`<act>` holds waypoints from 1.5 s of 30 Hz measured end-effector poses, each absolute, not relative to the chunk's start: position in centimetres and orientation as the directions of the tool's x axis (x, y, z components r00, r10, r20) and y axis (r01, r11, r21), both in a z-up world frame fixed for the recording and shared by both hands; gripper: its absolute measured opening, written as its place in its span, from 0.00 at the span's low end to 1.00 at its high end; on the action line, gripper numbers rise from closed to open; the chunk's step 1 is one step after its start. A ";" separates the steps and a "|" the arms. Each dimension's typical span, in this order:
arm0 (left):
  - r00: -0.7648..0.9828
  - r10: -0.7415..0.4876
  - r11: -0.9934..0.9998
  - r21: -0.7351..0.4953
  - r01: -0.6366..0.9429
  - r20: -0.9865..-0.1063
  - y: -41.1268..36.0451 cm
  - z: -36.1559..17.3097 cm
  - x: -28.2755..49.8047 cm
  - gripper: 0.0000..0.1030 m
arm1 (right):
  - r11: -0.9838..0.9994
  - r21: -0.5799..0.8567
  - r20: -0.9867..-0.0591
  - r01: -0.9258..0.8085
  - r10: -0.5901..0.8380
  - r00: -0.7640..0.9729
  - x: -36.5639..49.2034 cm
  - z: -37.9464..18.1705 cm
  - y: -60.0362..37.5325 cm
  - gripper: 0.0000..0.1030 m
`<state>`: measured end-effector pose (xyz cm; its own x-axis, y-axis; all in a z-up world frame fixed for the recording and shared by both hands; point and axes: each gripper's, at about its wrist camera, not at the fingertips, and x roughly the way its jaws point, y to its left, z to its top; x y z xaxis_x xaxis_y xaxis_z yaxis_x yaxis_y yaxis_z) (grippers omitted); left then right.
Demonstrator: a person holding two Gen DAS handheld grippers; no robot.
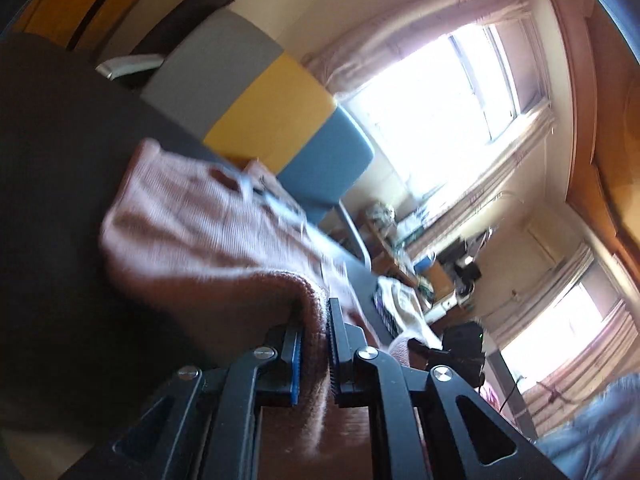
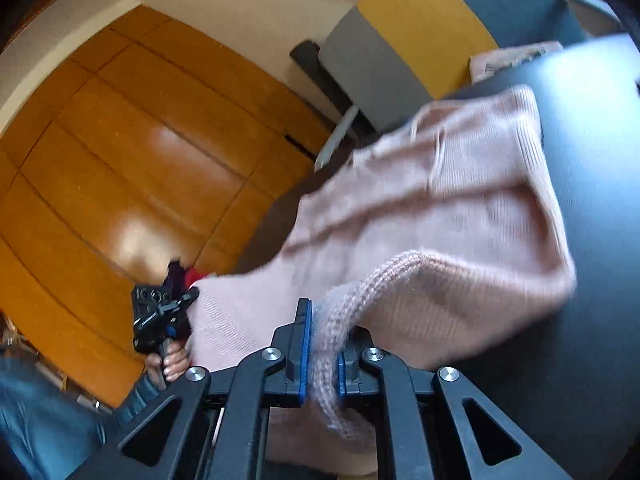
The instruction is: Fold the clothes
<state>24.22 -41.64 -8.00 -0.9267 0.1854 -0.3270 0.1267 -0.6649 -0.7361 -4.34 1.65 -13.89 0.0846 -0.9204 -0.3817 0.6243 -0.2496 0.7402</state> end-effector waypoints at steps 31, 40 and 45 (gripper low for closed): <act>-0.799 0.135 -0.520 -0.728 0.446 -0.586 -43.3 -17.8 21.2 0.26 | -0.450 0.749 -0.541 0.486 -0.839 0.057 -8.3 -20.4 1.2 0.17; -0.803 0.150 -0.574 -0.712 0.405 -0.577 -41.7 -16.0 20.8 0.44 | -0.385 0.781 -0.487 0.492 -0.868 0.095 -5.8 -18.7 1.0 0.50; -0.691 0.213 -0.701 -0.601 0.385 -0.691 -39.8 -16.6 19.3 0.08 | -0.422 0.707 -0.569 0.568 -0.816 0.102 -4.3 -18.3 0.0 0.18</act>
